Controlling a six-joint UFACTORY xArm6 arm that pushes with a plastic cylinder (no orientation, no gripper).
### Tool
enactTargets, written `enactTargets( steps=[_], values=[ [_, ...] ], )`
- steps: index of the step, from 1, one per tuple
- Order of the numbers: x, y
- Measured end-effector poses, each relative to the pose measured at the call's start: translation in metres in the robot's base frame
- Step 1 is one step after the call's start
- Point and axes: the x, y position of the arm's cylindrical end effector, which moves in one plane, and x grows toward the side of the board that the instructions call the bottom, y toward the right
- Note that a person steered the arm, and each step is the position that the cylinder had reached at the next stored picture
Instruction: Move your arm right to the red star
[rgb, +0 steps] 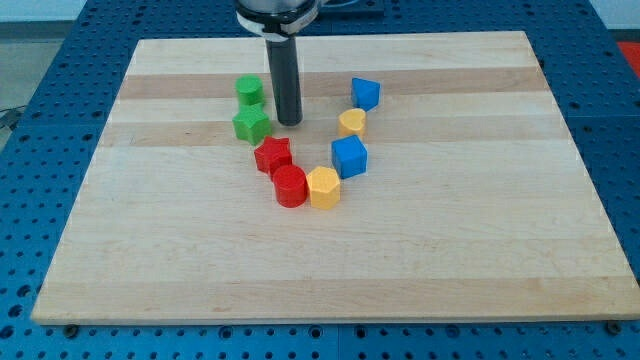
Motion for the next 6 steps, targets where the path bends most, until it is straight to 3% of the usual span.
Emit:
enactTargets(
  steps=[2, 3, 6],
  values=[
    [0.02, 0.009],
    [0.051, 0.003],
    [0.067, 0.03]
  ],
)
